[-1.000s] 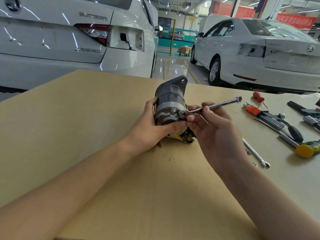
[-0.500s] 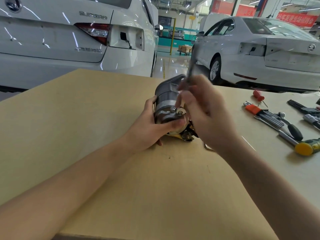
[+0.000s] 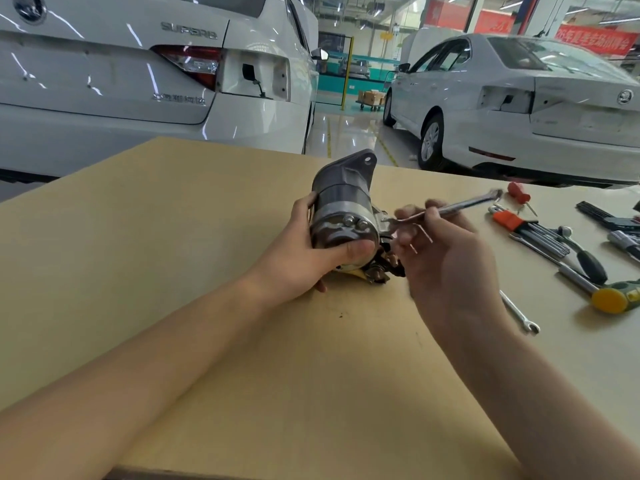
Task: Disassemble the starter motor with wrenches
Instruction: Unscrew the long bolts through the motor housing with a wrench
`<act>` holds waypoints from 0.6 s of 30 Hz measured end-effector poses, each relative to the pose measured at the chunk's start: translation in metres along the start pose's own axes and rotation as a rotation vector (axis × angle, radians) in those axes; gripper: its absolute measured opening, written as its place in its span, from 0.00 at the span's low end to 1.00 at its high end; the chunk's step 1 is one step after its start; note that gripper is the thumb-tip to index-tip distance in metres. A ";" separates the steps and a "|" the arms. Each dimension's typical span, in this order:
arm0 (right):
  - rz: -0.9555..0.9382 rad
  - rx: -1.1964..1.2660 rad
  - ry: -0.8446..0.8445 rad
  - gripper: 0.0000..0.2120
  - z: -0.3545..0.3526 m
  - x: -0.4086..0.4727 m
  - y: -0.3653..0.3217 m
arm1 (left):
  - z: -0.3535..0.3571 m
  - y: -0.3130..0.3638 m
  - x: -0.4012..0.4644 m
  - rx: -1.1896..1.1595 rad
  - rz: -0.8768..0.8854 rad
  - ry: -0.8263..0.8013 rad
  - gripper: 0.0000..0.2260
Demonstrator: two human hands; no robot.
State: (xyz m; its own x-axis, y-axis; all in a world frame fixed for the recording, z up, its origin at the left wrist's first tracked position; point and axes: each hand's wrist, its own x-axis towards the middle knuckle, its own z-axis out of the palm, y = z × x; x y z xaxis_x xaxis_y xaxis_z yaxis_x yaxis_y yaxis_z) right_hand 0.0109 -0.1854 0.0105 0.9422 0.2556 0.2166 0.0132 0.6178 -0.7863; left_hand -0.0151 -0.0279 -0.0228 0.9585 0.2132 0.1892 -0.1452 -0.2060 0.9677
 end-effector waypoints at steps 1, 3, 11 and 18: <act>0.044 0.047 0.037 0.09 -0.002 0.001 0.001 | 0.000 0.002 -0.001 -0.001 0.003 0.001 0.56; 0.057 0.061 0.030 0.09 -0.001 0.001 0.002 | 0.000 0.002 -0.002 -0.001 0.000 0.008 0.58; 0.036 0.005 -0.066 0.07 0.000 -0.001 0.008 | 0.001 0.006 -0.004 -0.004 0.003 0.005 0.58; -0.064 -0.067 -0.070 0.07 0.002 -0.007 0.012 | 0.002 0.008 -0.006 -0.005 -0.006 0.005 0.58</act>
State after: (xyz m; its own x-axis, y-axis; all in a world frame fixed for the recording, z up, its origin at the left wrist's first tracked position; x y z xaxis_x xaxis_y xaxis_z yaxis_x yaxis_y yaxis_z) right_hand 0.0036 -0.1782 0.0008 0.9131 0.2701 0.3053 0.0967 0.5841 -0.8059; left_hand -0.0213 -0.0321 -0.0167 0.9580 0.2193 0.1845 -0.1408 -0.2004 0.9695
